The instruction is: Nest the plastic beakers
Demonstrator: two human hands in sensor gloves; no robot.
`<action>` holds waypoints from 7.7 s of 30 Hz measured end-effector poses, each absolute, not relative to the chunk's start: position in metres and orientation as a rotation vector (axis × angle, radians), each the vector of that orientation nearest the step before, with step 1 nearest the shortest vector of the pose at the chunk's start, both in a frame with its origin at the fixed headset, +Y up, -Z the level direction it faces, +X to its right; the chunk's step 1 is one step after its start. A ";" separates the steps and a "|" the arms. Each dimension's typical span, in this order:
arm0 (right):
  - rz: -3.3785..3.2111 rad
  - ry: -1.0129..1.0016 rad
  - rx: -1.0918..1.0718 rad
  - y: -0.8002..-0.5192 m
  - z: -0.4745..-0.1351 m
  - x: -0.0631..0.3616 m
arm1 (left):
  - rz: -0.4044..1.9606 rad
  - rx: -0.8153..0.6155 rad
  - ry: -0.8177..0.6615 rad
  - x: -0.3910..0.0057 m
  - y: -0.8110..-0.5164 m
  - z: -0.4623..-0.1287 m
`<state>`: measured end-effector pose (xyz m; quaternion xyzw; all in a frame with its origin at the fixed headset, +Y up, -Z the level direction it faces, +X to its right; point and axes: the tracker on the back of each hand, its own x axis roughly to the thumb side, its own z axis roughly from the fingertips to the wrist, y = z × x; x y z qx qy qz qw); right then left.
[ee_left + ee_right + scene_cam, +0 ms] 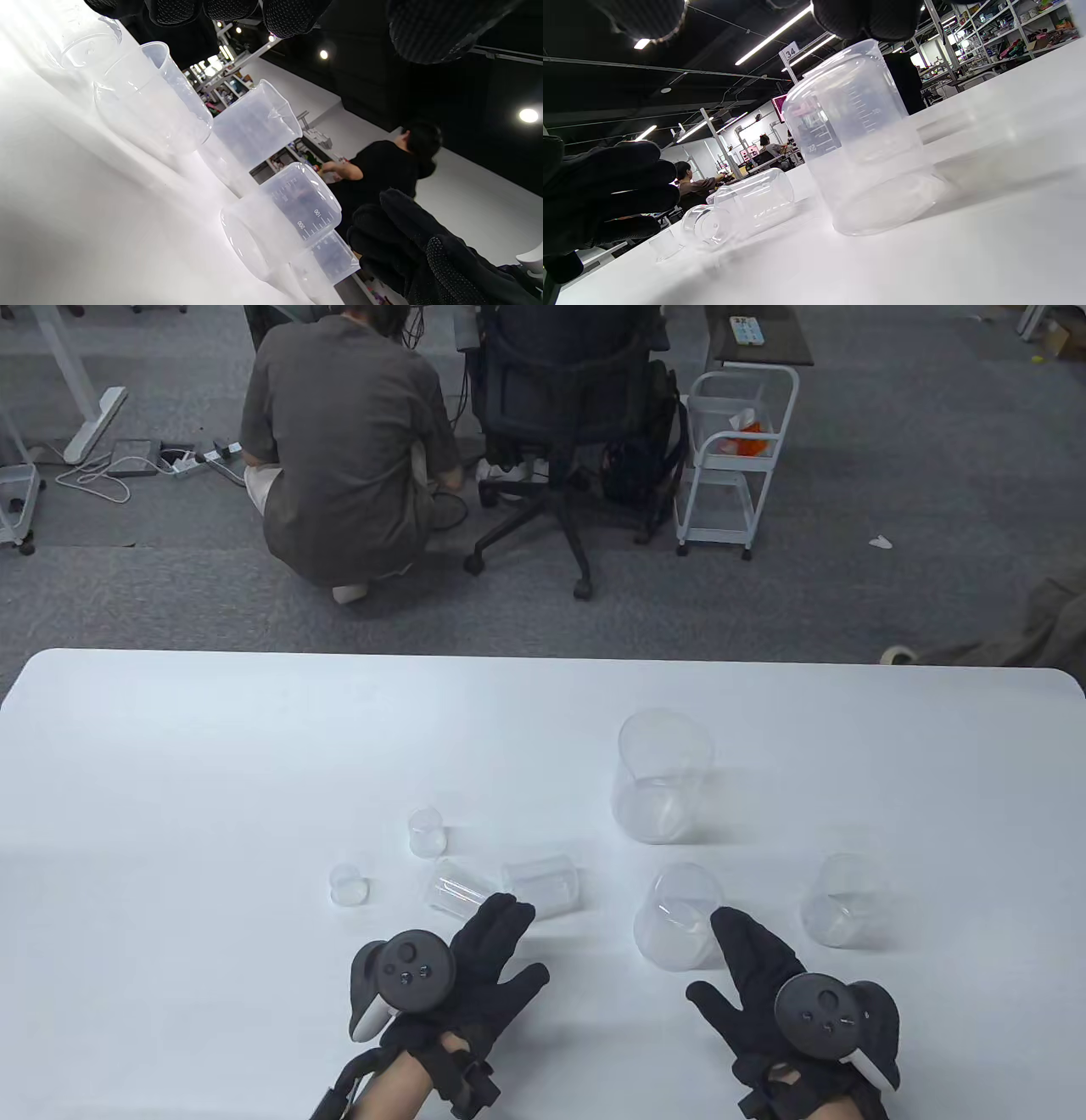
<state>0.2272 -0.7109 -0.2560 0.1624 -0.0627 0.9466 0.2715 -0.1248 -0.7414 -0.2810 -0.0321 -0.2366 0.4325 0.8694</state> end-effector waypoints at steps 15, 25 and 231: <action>2.661 -0.315 0.387 -0.680 -0.262 0.217 | 0.910 -0.046 -0.496 -0.125 -0.740 -0.282; 2.830 -0.386 0.281 -0.621 -0.304 0.196 | 0.916 -0.028 -0.497 -0.126 -0.739 -0.282; 1.627 -0.205 0.419 -0.602 -0.274 0.186 | 1.316 0.018 -0.619 -0.080 -0.613 -0.268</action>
